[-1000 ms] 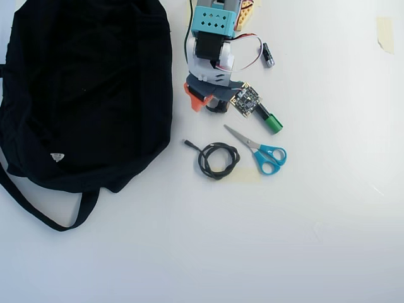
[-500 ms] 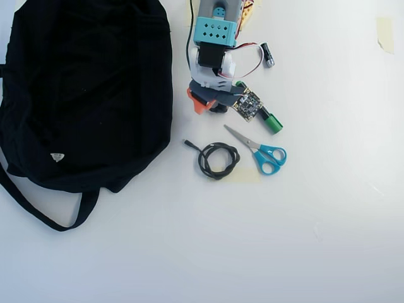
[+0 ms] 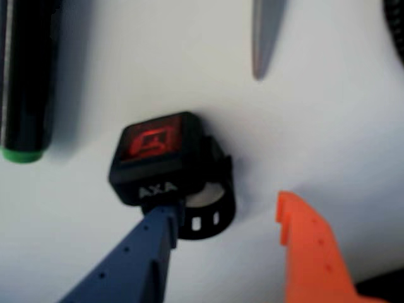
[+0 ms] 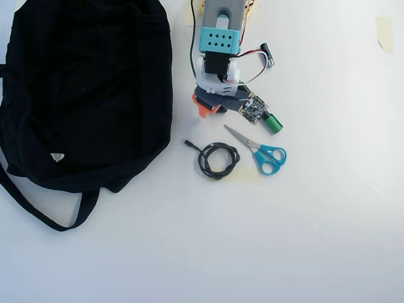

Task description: Put the bike light into the black bag

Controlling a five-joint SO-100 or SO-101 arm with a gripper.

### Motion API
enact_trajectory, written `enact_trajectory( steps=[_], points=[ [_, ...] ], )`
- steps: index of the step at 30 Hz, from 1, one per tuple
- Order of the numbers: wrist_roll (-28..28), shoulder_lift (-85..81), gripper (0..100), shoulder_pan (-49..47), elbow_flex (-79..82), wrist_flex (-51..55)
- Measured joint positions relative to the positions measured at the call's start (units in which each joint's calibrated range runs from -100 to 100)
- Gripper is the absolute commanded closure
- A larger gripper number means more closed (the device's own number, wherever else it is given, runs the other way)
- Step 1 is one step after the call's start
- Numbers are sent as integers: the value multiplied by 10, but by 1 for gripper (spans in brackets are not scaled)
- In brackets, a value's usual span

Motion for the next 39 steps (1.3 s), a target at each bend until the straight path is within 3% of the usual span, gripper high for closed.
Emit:
enact_trajectory(
  steps=[7,12,22,31,39],
  points=[
    [0,33,83,-1,0,-13],
    [0,35,99,-1,0,-13],
    [-2,36,98,-1,-10,-8],
    [-40,36,98,0,-167,197],
    [-82,36,98,0,-320,264]
  ],
)
